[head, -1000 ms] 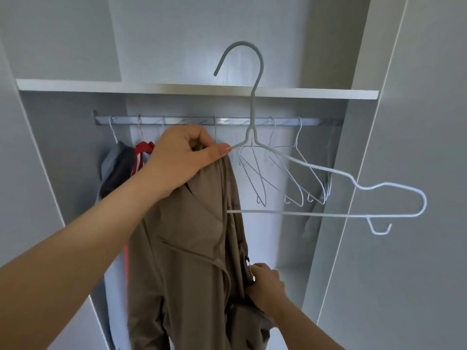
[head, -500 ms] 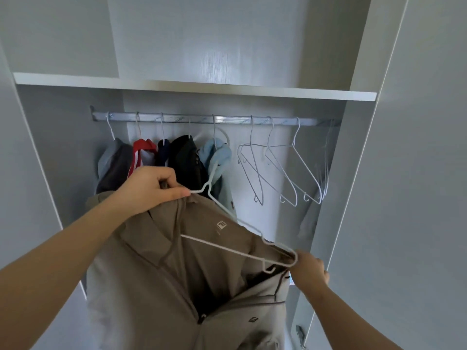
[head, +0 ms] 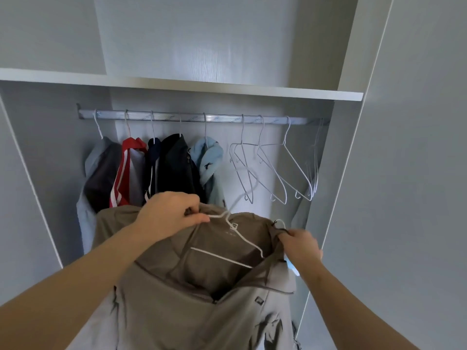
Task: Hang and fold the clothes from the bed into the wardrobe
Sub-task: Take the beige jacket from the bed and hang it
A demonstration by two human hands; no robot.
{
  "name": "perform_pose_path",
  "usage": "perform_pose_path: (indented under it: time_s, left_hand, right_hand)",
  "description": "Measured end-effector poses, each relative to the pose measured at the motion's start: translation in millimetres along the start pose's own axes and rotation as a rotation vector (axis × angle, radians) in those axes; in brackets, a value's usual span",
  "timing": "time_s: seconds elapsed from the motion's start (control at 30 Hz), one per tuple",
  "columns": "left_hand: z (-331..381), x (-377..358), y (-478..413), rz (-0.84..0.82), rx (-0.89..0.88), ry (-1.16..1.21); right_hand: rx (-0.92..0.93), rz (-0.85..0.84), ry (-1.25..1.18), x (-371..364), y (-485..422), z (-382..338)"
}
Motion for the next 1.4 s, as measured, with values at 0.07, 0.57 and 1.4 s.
perform_pose_path:
  time_s: [0.07,0.57,1.4]
  left_hand:
    - [3,-7,1,-0.131,0.005,0.135]
    - [28,-17,-4,0.082,0.259,0.325]
    - [31,37,-37,0.09,0.443,0.797]
  right_hand:
    - [0.048,0.062,0.011,10,-2,-12]
    - [0.466,0.128,0.484,28,16,-54]
    - [0.342,-0.213,-0.083,9,10,-46]
Point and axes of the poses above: each hand's wrist, its own y-axis away from the middle knuckle, its own x-axis out of the back of the hand, z = x × y, the point moved 3 cm from there along -y, towards the middle knuckle, and after that the axes turned 11 degrees about -y, right-handed, at the moved point
